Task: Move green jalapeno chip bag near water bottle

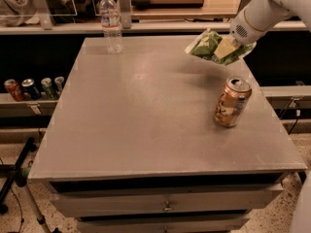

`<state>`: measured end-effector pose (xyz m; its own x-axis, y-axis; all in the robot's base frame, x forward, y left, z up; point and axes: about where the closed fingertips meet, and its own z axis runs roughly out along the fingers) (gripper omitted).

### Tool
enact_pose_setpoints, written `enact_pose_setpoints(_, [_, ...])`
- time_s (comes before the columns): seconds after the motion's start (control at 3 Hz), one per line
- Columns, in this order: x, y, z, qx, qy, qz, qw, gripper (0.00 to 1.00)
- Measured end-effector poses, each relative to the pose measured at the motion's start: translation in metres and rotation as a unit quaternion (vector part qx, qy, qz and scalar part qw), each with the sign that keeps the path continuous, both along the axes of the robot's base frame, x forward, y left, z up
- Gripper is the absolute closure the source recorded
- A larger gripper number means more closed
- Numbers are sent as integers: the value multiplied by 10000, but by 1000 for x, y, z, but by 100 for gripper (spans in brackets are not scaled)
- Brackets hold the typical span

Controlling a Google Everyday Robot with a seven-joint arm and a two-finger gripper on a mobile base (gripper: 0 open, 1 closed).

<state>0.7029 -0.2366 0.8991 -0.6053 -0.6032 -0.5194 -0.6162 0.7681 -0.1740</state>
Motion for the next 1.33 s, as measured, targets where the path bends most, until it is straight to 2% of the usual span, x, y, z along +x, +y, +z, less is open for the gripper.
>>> enact_pose_setpoints(0.33, [3, 16, 36, 58, -390, 333, 9987, 100])
enact_pose_setpoints(0.67, [3, 16, 35, 58, -390, 334, 9987, 100])
enact_pose_setpoints(1.0, [11, 29, 35, -25, -512, 451, 9977, 100])
enact_pose_setpoints(1.33, [31, 56, 34, -60, -732, 720, 9947, 100])
